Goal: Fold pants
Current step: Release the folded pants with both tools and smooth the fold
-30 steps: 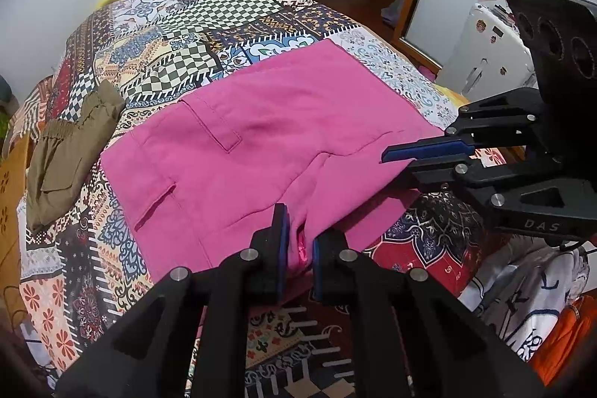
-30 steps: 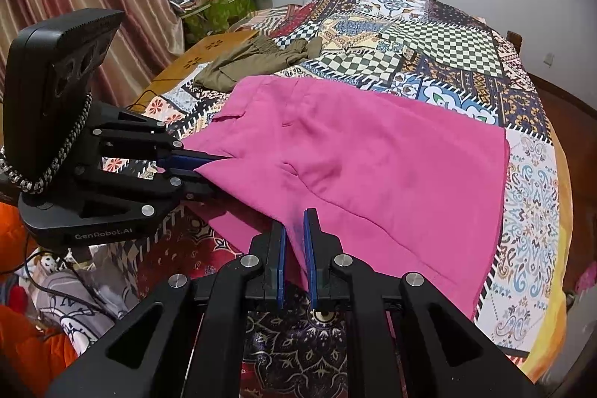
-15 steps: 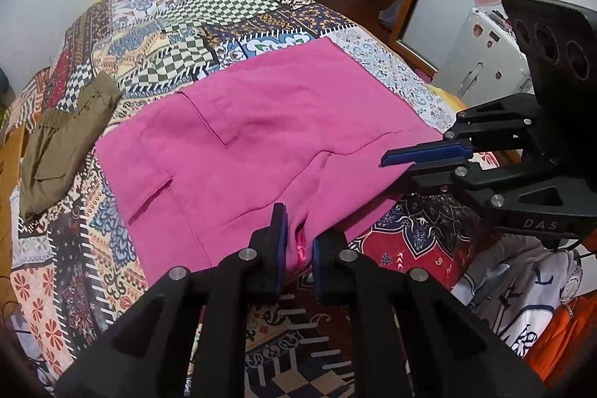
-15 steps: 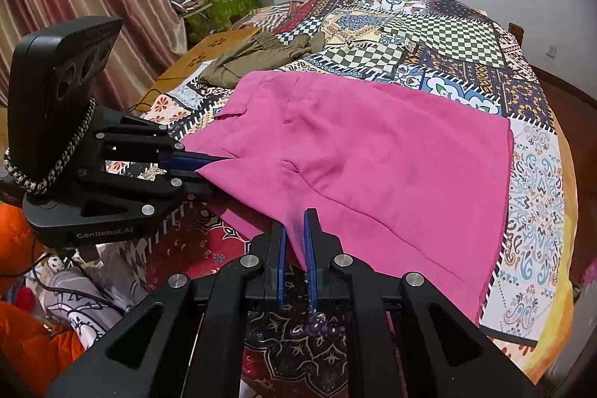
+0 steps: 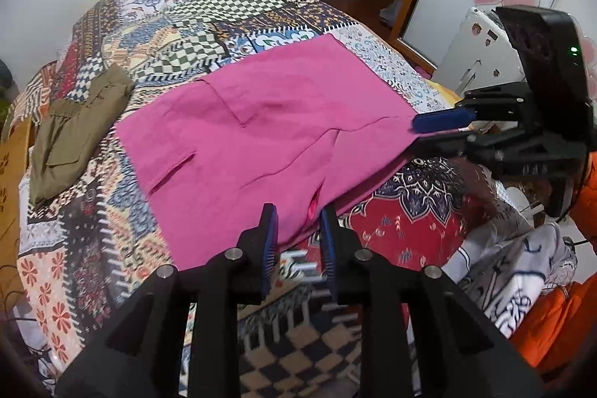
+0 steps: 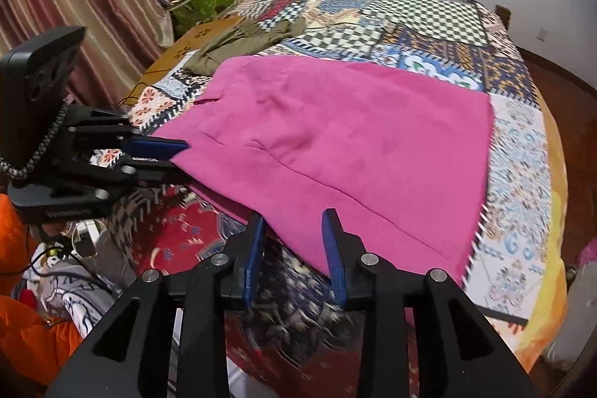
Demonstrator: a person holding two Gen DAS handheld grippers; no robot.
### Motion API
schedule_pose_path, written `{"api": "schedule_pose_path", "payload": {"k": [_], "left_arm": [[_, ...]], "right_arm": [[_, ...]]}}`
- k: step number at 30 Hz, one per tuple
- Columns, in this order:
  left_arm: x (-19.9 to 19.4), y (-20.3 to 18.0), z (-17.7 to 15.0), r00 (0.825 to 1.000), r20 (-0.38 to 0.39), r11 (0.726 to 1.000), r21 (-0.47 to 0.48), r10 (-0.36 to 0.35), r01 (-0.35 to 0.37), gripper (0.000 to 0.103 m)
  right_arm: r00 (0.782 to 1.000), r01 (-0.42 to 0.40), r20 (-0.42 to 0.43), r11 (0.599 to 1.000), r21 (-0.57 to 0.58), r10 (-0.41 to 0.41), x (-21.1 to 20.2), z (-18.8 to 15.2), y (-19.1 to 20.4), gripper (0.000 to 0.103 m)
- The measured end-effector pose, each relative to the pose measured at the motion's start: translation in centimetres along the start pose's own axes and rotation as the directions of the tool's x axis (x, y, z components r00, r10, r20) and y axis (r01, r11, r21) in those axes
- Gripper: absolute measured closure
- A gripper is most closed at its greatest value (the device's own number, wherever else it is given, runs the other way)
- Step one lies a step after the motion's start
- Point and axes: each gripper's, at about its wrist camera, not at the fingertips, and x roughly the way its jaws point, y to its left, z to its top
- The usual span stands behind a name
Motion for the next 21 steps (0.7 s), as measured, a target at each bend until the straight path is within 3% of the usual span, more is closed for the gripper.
{"api": "schedule_pose_path", "payload": {"k": [6, 11, 16, 21], "left_arm": [[-2.6, 1.1, 0.4, 0.998, 0.064, 1.0, -0.02, 0.016, -0.015, 0.08], [-3.4, 1.7, 2.1, 0.994, 0.108, 0.999, -0.048, 0.021, -0.016, 0.08], [-1.1, 1.2, 3.0, 0.998, 0.061, 0.999, -0.039, -0.013, 0.016, 0.079], [1.9, 1.4, 1.9, 0.999, -0.024, 0.999, -0.047, -0.023, 0.022, 0.079]], "right_arm": [[0.999, 0.029, 0.036, 0.999, 0.025, -0.03, -2.5, 0.1, -1.0, 0.075], [0.995, 0.004, 0.094, 1.0, 0.031, -0.007, -3.6, 1.6, -0.8, 0.071], [0.996, -0.034, 0.087, 0.999, 0.01, 0.033, -1.5, 3.3, 0.2, 0.067], [0.998, -0.056, 0.006, 0.998, -0.002, 0.056, 2.2, 3.1, 0.7, 0.067]]}}
